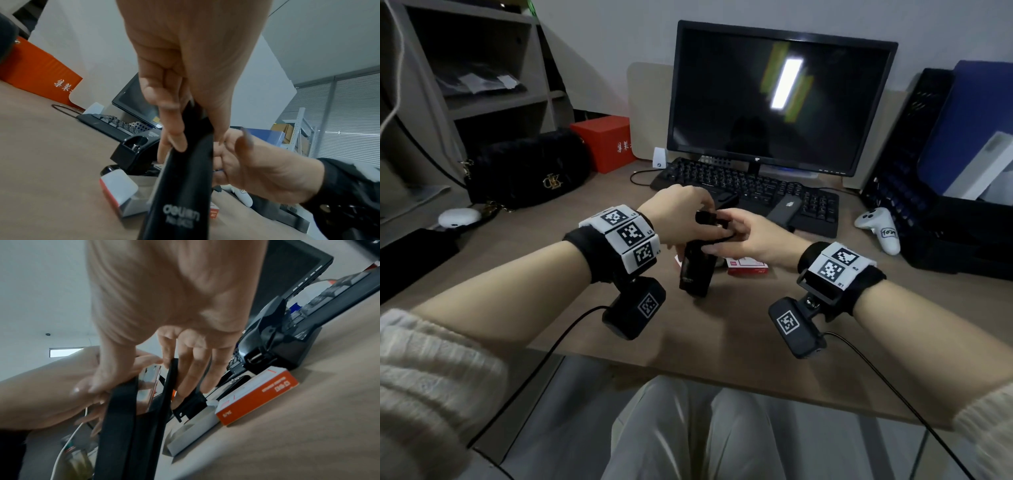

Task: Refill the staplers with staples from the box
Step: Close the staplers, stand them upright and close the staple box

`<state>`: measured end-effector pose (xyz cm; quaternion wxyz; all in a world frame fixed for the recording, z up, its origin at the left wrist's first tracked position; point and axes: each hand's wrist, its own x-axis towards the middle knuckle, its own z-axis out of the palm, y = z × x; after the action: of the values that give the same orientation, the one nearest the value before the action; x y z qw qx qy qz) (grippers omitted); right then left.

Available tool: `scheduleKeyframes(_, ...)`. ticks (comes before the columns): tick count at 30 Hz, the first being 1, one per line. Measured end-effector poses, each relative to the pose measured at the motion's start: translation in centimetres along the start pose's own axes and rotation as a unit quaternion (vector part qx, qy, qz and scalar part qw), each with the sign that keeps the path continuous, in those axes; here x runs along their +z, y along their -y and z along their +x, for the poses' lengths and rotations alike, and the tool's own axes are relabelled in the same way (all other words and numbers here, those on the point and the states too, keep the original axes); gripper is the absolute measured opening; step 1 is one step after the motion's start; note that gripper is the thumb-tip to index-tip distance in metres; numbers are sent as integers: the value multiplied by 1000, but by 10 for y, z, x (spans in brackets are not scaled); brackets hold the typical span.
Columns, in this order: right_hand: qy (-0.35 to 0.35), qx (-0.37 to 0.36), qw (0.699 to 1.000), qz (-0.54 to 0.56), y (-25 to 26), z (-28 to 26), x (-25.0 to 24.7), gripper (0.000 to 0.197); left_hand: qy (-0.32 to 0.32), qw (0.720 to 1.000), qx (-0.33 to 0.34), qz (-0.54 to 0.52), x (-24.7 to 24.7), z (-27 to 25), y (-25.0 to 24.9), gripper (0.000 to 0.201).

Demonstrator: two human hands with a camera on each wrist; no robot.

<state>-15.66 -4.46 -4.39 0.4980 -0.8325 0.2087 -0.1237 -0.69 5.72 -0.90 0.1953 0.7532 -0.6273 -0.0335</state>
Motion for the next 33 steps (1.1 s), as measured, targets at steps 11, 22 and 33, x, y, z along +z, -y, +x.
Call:
scheduleKeyframes(11,-13,15,1000,0,-2,9,7,26,63,998,-22,-18,10,13,7,57)
scheduleKeyframes(22,-7,87,995,42,-5,9,-1,29,101,988,-70,-89,17,12,2,56)
scheduleKeyframes(33,55,132,989,-38,-3,-3,-3,25,98,991,-66,-55,19,15,7,66)
